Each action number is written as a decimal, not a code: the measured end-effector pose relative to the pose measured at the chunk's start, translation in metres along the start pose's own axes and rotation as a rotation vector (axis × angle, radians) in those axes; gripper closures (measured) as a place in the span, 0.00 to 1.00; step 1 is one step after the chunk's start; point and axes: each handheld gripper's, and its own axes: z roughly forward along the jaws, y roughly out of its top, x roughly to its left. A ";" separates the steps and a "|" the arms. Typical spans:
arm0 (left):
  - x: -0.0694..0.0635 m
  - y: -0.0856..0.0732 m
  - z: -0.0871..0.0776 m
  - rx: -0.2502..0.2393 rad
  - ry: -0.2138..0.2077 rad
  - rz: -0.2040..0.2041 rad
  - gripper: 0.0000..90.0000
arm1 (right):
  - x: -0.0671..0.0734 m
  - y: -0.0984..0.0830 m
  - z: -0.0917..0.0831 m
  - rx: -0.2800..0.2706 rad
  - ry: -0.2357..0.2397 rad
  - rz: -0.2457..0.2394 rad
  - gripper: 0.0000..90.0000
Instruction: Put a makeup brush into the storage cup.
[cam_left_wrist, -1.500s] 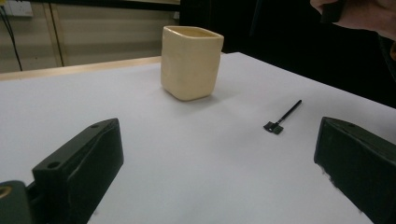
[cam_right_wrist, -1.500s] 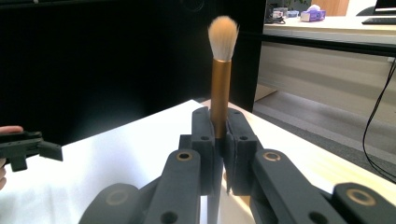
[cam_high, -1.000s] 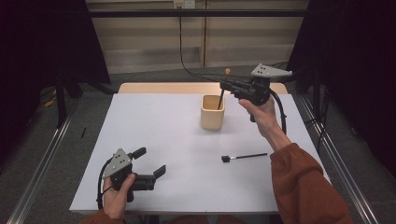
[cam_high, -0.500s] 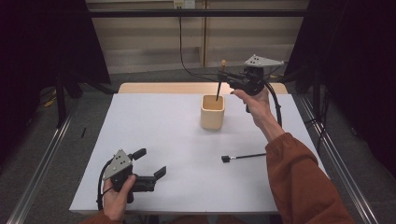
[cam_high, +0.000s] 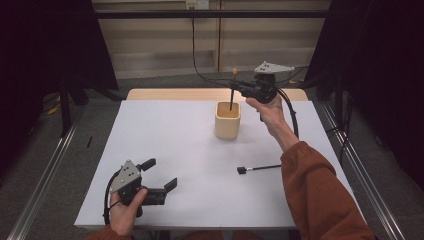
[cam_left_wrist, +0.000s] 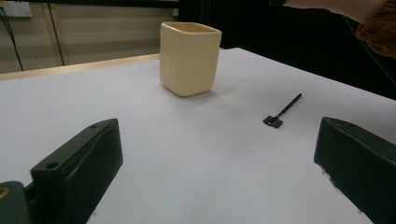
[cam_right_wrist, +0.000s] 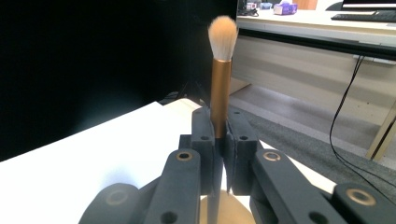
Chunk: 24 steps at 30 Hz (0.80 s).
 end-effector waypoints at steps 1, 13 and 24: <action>0.000 0.000 0.000 0.001 -0.001 0.000 0.01 | 0.000 -0.001 0.001 0.002 0.001 0.000 0.93; 0.000 0.000 -0.001 0.004 -0.003 -0.002 0.01 | 0.001 -0.014 0.009 0.031 -0.005 0.019 0.93; 0.001 0.000 -0.001 0.010 -0.010 0.000 0.02 | 0.000 -0.026 0.013 0.049 -0.001 0.029 0.93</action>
